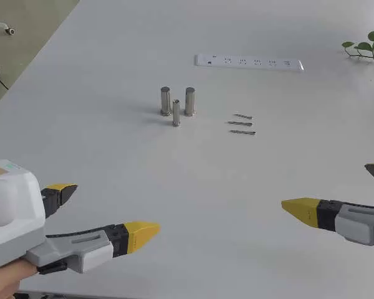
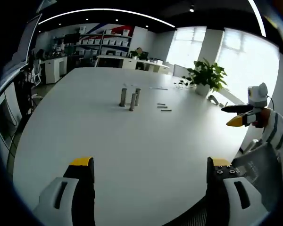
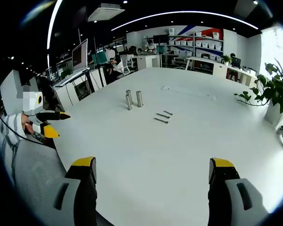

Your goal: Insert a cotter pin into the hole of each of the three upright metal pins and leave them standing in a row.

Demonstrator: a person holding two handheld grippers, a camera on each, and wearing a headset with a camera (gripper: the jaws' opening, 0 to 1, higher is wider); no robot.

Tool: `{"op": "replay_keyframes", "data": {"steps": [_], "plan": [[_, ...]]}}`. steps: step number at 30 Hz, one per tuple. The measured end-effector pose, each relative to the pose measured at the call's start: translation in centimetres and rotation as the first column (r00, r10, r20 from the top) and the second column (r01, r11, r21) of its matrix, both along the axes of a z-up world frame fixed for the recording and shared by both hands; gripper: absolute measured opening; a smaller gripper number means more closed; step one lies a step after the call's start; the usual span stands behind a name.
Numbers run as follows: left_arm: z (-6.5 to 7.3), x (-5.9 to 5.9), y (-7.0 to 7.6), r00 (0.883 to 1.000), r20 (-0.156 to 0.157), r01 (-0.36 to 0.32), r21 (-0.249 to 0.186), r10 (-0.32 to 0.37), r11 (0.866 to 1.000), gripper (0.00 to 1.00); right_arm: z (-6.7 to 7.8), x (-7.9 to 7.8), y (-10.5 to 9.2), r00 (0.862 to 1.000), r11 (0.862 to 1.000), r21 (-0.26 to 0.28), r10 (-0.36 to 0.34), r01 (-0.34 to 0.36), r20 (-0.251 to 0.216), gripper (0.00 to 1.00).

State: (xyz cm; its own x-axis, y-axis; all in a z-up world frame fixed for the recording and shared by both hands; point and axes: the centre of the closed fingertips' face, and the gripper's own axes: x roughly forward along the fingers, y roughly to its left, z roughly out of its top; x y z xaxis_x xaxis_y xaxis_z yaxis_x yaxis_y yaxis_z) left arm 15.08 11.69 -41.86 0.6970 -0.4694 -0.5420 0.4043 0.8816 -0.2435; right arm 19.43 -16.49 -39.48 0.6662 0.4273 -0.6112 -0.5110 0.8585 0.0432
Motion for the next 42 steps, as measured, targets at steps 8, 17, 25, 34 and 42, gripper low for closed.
{"op": "replay_keyframes", "data": {"steps": [8, 17, 25, 34, 42], "plan": [[0.9, 0.5, -0.8, 0.998, 0.058, 0.018, -0.028, -0.017, 0.999, 0.98, -0.1, 0.1, 0.2, 1.000, 1.000, -0.003, 0.008, -0.008, -0.004, 0.98], [1.1, 0.8, -1.8, 0.993, 0.106, 0.049, -0.014, -0.047, 0.999, 0.99, 0.0, 0.4, 0.1, 1.000, 1.000, -0.010, 0.013, -0.013, -0.003, 0.98], [1.1, 1.0, -2.3, 0.993, 0.101, 0.061, -0.017, -0.059, 0.998, 0.99, 0.1, 0.6, -0.3, 1.000, 1.000, -0.021, 0.002, -0.002, -0.005, 0.98], [1.5, 1.5, -1.6, 0.994, 0.106, 0.029, -0.026, -0.027, 0.999, 0.99, 0.4, 0.9, -0.1, 1.000, 1.000, -0.012, 0.012, -0.012, -0.003, 0.97], [1.6, 1.8, -1.3, 0.995, 0.100, 0.028, -0.021, -0.025, 0.999, 0.99, 0.6, 1.1, 0.5, 1.000, 1.000, -0.011, 0.026, -0.026, -0.002, 0.97]]}}
